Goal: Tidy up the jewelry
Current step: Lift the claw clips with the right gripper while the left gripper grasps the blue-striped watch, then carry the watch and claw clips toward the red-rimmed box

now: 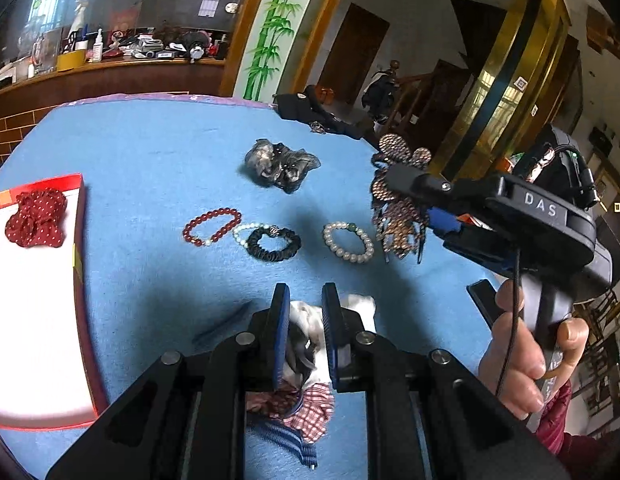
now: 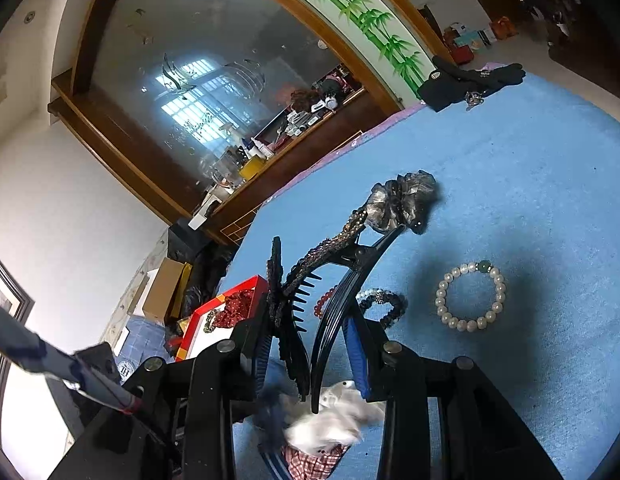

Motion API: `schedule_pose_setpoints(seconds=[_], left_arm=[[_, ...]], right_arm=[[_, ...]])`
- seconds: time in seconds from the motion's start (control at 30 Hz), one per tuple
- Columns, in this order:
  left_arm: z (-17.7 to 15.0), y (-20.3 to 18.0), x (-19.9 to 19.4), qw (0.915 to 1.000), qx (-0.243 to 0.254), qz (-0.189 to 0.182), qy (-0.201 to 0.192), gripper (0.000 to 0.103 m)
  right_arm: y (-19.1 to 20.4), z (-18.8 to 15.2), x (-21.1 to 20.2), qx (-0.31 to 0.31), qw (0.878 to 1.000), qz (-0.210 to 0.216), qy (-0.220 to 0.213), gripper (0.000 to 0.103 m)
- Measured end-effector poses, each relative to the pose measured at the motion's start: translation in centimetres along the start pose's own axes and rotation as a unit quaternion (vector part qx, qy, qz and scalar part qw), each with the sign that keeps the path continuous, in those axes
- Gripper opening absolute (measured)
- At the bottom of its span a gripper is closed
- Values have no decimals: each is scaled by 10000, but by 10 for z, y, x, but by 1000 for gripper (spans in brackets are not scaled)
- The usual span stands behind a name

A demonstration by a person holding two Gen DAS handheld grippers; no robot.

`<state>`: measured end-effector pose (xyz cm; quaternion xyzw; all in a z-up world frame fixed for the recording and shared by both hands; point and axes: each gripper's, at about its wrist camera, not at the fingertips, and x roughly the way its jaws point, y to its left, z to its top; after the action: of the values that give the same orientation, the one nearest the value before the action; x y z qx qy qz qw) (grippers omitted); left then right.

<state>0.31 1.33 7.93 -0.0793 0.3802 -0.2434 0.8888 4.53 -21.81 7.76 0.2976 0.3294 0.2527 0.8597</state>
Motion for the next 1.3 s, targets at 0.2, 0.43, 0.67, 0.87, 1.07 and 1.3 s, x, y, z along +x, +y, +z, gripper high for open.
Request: schedule_pose_setpoints(seconds=[0.2,0.43,0.67,0.87,1.07,1.3], left_arm=[[-4,0,5,9996,104,88,261,29],[-9,17,2,9982,97,564,205,50],[-16,32,33,9938,55,767,801,50],[-24,36,62,9902,112,892,1067,50],[-23,26,74,9858,467,1286,978,35],[-23,34,54,9912,198,1129,669,35]], right_arm=[[0,0,1,14,10000,-28,2,37],[0,1,1,58,10000,-32,7,37],[0,0,1,78,10000,-12,20,38],[0,-1,2,107,9999,-3,45,38],[0,-1,2,114,9999,-1,46,38],[-2,0,1,119,9999,20,36,38]])
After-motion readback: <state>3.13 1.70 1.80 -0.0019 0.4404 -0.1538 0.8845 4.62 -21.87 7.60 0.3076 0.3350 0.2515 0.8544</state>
